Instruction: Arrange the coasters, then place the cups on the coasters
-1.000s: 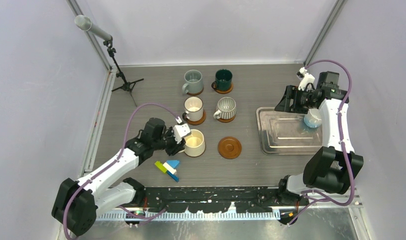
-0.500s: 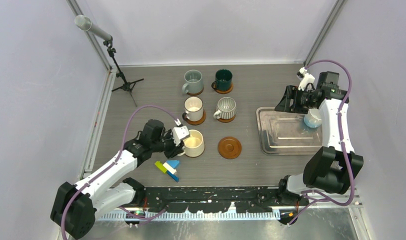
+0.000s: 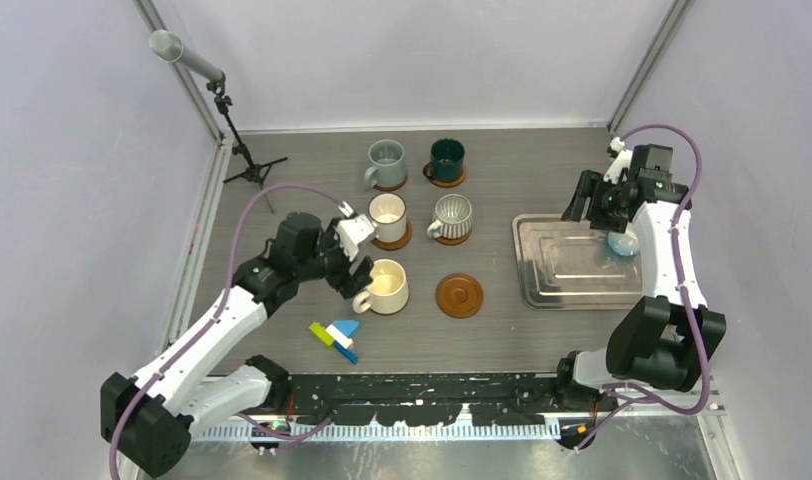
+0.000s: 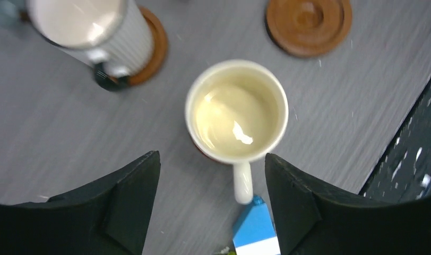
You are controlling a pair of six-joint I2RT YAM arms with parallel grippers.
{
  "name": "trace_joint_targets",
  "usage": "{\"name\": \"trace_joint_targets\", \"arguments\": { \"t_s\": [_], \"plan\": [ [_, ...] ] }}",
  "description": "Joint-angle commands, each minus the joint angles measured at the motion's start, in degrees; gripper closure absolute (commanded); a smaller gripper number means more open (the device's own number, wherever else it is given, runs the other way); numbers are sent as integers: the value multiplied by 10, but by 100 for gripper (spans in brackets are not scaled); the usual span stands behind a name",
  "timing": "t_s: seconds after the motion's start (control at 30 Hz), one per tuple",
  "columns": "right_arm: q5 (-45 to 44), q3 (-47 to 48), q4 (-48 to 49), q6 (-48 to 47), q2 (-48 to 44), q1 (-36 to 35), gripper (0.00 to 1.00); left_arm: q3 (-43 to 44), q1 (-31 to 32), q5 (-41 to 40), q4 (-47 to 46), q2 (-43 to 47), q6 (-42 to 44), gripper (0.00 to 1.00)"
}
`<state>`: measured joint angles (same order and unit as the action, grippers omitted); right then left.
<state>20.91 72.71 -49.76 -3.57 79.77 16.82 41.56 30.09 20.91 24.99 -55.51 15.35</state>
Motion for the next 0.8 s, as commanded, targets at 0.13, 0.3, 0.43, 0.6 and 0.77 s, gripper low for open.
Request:
{"name": "trace_joint_targets", "arguments": {
  "t_s": [0.13, 0.3, 0.43, 0.6, 0.77],
  "plan": [
    [-304, -2, 92, 210, 29, -14, 31, 111, -6, -44, 38, 0, -86, 21],
    [-369, 18, 88, 219, 74, -13, 32, 115, -8, -66, 37, -3, -94, 20],
    [-352, 16, 92, 197, 87, -9, 32, 112, -12, -68, 30, -7, -98, 20],
    [-374, 5, 109, 188, 100, -3, 32, 120, -13, -75, 32, -20, -96, 20],
    [-393, 20, 111, 204, 141, -1, 33, 140, -14, -66, 43, -39, -99, 20]
  ]
}}
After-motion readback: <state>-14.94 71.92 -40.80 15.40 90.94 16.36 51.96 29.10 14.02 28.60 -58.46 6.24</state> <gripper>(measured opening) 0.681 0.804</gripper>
